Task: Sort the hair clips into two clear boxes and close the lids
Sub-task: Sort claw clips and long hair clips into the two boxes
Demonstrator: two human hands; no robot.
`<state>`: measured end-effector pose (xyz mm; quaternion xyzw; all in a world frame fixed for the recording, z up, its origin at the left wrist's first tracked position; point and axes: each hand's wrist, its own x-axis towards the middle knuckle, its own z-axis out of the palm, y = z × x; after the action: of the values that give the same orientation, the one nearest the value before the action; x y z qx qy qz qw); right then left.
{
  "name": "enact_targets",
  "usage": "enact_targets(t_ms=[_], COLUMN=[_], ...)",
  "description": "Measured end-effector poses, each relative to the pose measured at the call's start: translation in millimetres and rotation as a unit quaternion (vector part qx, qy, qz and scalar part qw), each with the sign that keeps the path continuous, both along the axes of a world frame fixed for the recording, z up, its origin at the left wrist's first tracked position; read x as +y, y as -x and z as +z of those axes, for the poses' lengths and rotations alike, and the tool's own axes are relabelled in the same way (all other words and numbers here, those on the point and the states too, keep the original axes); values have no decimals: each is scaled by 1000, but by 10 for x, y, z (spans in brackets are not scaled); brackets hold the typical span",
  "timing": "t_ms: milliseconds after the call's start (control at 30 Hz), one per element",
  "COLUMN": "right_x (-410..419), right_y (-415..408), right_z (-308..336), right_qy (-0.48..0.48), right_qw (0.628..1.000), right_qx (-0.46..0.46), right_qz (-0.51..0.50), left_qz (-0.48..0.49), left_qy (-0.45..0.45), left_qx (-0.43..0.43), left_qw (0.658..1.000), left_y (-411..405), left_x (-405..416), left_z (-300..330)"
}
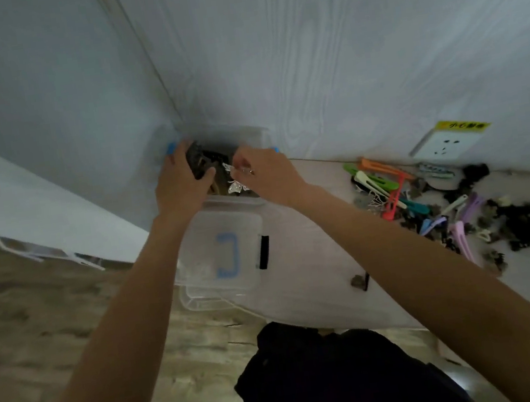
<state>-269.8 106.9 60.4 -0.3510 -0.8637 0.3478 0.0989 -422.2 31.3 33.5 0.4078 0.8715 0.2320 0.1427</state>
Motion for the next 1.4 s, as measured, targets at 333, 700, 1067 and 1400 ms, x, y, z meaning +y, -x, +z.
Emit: enact_targets(t_ms=[333, 700, 1067, 1400], right_x=[-9, -342, -92, 746], right_y=[5, -2161, -4370, -4733], right_z=[-207, -448, -1153, -1250], right_qy=[-203, -143, 16, 30], right_qw=[978, 955, 888, 930], right_qx=[-28, 35, -247, -193], right_qz=[-48, -259, -387, -312], left_qz=[-87, -343, -528, -522], left_qy=[-175, -195, 35, 102], left_qx=[148, -43, -137, 24], left_qw=[969, 918, 837, 847], left_y=[-71, -1734, -3856, -4464], left_x=[-142, 122, 1112, 1350], left_z=[-16, 124, -459, -921])
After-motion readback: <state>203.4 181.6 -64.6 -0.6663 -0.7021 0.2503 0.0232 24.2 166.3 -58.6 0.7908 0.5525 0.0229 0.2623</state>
